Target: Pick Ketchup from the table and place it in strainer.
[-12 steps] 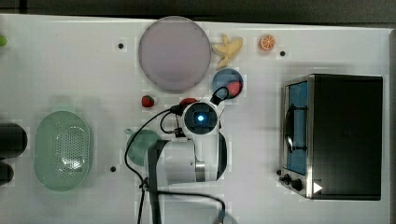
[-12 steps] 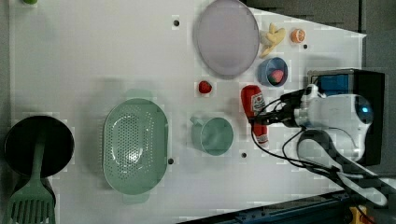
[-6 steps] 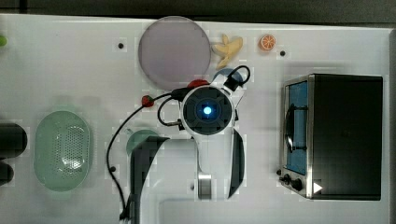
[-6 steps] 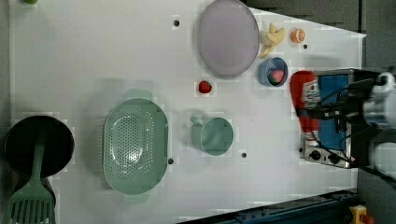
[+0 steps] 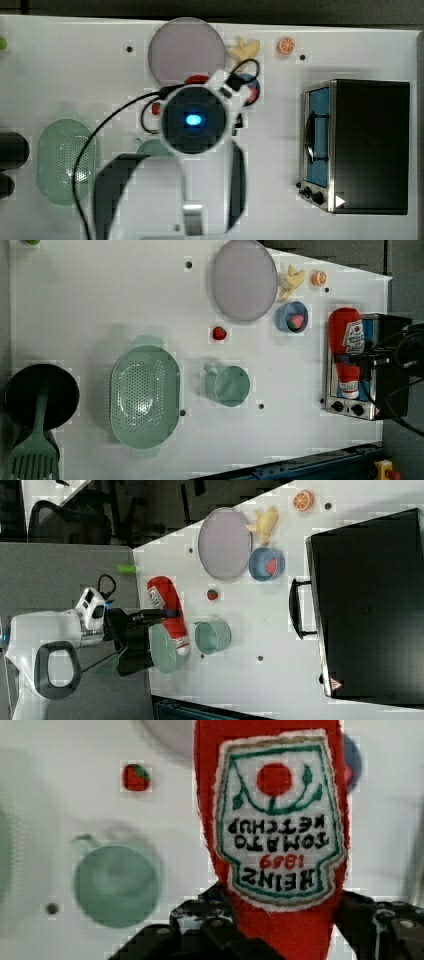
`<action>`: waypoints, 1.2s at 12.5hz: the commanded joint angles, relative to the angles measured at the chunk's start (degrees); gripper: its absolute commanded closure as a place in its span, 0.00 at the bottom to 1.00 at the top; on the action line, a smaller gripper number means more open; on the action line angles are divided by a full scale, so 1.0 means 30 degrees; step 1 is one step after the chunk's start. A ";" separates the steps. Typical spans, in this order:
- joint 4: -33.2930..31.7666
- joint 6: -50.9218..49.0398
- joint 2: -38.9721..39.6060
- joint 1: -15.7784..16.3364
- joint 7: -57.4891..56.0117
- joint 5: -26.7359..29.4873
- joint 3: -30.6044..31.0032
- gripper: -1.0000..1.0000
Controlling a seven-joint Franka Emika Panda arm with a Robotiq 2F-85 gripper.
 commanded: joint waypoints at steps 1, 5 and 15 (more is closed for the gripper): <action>0.0197 -0.0578 0.0337 0.1011 0.4811 0.0981 0.2096 0.41; 0.0495 0.0007 0.1554 0.1454 0.9867 0.0985 0.5173 0.41; 0.0750 0.7578 0.7691 0.2573 1.5560 0.0972 0.9261 0.41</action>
